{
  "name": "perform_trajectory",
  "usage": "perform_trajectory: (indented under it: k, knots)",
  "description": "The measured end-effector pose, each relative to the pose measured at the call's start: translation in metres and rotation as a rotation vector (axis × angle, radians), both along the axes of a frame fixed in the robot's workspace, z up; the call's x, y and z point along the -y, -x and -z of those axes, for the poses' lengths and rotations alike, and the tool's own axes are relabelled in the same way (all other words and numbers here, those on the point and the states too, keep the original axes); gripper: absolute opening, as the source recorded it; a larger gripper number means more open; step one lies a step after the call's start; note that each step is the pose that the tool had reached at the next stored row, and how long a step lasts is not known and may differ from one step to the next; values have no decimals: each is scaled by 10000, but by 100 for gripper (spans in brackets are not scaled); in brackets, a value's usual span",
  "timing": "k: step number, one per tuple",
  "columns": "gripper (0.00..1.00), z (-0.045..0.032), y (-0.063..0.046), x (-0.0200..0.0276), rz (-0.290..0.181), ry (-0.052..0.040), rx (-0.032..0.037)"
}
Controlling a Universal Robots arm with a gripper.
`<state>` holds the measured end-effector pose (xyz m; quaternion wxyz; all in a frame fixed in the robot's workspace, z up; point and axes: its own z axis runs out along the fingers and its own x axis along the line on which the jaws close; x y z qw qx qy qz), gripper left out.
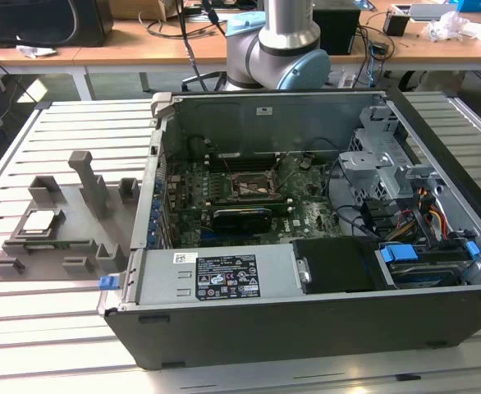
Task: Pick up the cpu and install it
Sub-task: 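Pick up the cpu and move it towards the insertion slot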
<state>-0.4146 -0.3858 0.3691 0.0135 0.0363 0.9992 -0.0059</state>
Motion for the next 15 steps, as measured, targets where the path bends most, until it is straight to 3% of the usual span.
perform_trajectory:
  k: [15]
  knots:
    - [66,83,0,0,0,0,-1]
